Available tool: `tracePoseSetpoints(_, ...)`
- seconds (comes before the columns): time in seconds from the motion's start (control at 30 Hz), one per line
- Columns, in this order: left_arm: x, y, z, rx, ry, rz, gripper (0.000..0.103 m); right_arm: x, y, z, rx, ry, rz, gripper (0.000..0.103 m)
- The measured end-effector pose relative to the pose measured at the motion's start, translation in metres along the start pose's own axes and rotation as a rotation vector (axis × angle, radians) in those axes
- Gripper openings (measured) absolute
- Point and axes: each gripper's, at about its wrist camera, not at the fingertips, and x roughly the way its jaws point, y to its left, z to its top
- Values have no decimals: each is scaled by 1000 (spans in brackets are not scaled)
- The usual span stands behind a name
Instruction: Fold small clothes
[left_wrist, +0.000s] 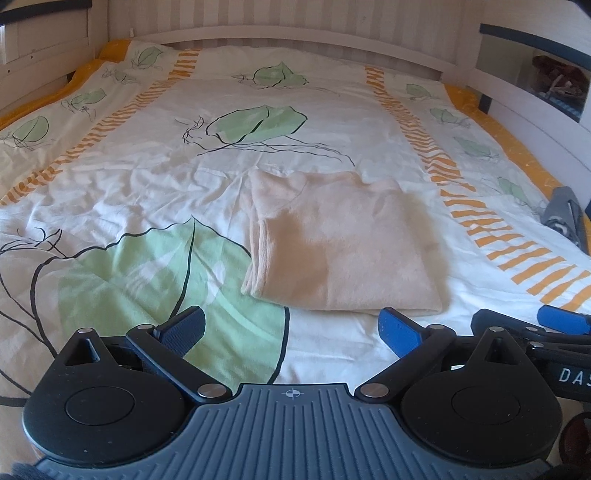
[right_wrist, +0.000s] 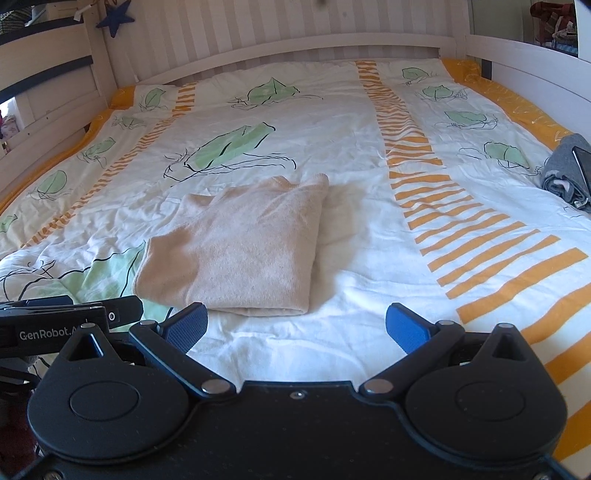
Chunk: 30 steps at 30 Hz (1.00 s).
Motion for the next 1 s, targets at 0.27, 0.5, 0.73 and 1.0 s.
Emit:
tracePoseSetpoints(0.27, 3, -1, 2, 8, 6, 25, 101, 4, 3, 1, -4, 11, 8, 102)
tracePoseSetpoints(0.5, 4, 1, 4, -1, 11, 29, 101, 7, 5, 4, -5, 17, 14, 102)
tracePoseSetpoints(0.73, 6, 3, 4, 1, 8, 34, 101, 10, 6, 5, -5, 24, 20, 102)
tracePoseSetpoints(1.0, 9, 4, 4, 0, 4, 31, 101, 16, 9, 5, -6, 42, 26, 102)
